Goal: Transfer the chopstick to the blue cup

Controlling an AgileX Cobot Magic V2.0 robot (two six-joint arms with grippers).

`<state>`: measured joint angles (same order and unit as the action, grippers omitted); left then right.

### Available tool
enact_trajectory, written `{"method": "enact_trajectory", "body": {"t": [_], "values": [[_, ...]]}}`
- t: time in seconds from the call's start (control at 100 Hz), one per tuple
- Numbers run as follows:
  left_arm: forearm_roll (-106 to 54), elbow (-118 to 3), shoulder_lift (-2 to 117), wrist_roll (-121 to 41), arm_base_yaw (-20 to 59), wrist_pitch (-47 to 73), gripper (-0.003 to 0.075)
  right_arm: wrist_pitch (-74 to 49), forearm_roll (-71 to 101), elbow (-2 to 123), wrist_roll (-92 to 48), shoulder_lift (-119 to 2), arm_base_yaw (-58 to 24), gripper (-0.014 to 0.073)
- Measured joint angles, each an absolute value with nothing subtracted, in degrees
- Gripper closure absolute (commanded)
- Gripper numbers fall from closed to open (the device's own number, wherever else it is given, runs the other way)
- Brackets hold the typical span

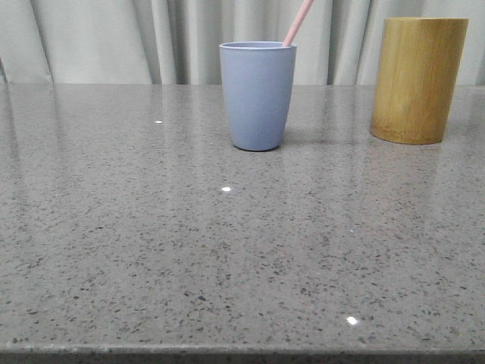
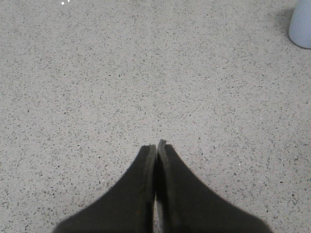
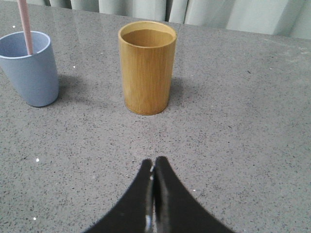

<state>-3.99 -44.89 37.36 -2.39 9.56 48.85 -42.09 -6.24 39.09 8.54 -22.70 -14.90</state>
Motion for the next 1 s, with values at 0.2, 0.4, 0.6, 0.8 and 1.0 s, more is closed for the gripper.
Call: {"method": "enact_trajectory", "body": {"t": [0.2, 0.4, 0.6, 0.8, 1.0], "values": [[-3.99, -44.89, 37.36, -2.39, 9.56, 48.85, 0.0739, -42.12, -6.24, 39.09, 8.64, -22.70, -14.90, 0.0660], [-3.99, -44.89, 37.36, -2.39, 9.56, 48.77, 0.0739, -42.12, -6.24, 39.09, 8.64, -22.70, -14.90, 0.0660], [-3.99, -44.89, 37.36, -2.39, 9.56, 48.77, 0.0739, -42.12, -6.24, 39.09, 8.64, -22.70, -14.90, 0.0660], [-3.55, -44.79, 36.03, -2.39, 9.56, 48.07, 0.0739, -42.22, -6.26, 39.09, 8.64, -22.70, -14.90, 0.0660], [-2.54, -39.72, 26.14, -2.39, 8.32, 37.40, 0.0739, -42.22, -6.36, 39.09, 8.64, -22.70, -14.90, 0.0660]]}}
